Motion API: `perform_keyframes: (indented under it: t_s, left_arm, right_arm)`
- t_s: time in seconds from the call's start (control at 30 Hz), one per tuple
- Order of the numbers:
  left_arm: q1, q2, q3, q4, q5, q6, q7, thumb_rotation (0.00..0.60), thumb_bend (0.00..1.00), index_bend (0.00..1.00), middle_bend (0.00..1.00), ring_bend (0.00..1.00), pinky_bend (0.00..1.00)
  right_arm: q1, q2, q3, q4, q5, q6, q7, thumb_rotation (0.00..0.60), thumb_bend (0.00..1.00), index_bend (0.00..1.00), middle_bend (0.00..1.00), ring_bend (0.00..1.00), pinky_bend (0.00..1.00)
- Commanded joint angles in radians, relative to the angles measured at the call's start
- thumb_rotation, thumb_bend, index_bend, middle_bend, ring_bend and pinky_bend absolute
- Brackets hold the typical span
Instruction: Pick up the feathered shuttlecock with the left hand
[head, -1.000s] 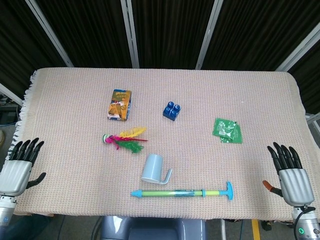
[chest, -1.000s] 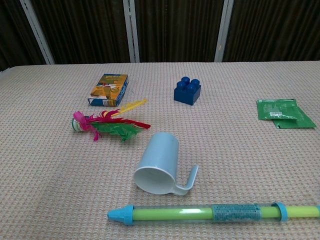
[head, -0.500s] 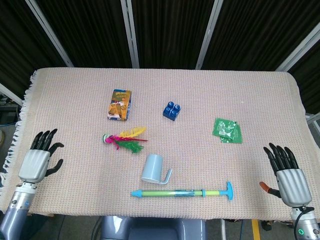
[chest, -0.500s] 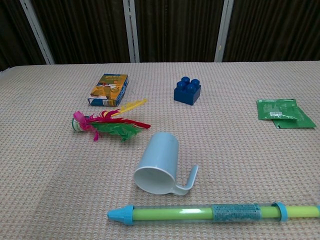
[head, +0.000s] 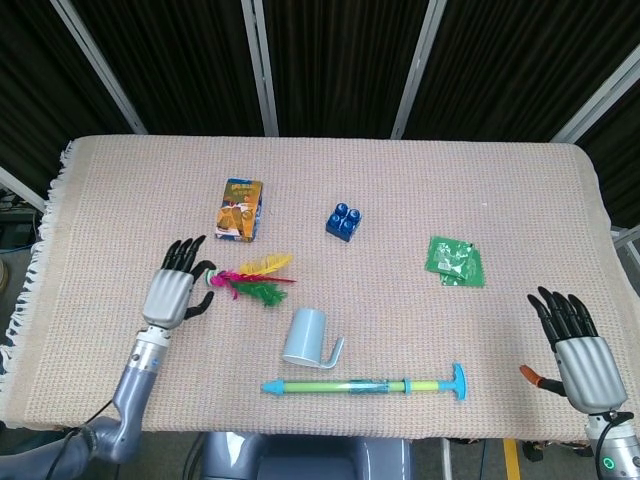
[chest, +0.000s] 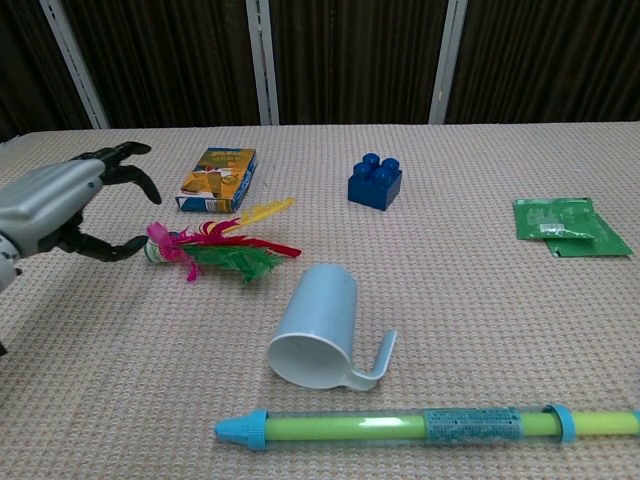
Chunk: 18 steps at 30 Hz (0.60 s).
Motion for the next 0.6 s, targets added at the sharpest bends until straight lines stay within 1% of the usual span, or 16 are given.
perform_keyframes:
  t_s: [0.03, 0.13, 0.27, 0.4, 0.6]
  left_arm:
    - [-0.073, -0.115, -0.046, 0.094, -0.027, -0.013, 0.024, 0.6, 0.35, 0.36, 0.0, 0.0, 0.0]
    - [-0.111, -0.17, -0.063, 0.154, -0.04, -0.028, 0.018, 0.6, 0.35, 0.35, 0.0, 0.0, 0.0]
    - [-0.161, -0.235, -0.083, 0.226, -0.036, -0.029, -0.058, 0.6, 0.35, 0.35, 0.0, 0.0, 0.0]
    - [-0.197, -0.285, -0.088, 0.303, -0.033, -0.025, -0.064, 0.6, 0.34, 0.34, 0.0, 0.0, 0.0]
    - [-0.237, -0.335, -0.086, 0.385, -0.047, -0.058, -0.092, 0.6, 0.34, 0.34, 0.0, 0.0, 0.0]
  right_arm:
    - [0.001, 0.005, 0.004, 0.003, 0.012, -0.004, 0.011, 0.6, 0.0, 0.0, 0.0, 0.0, 0.0]
    - [0.001, 0.008, 0.006, 0.002, 0.018, -0.004, 0.02, 0.6, 0.0, 0.0, 0.0, 0.0, 0.0]
    - [0.003, 0.019, 0.001, -0.006, 0.024, -0.019, 0.031, 0.6, 0.0, 0.0, 0.0, 0.0, 0.0]
    - [0.003, 0.025, 0.005, -0.003, 0.028, -0.015, 0.052, 0.6, 0.0, 0.0, 0.0, 0.0, 0.0]
    - [0.0, 0.038, 0.004, -0.006, 0.025, -0.009, 0.081, 0.6, 0.0, 0.0, 0.0, 0.0, 0.0]
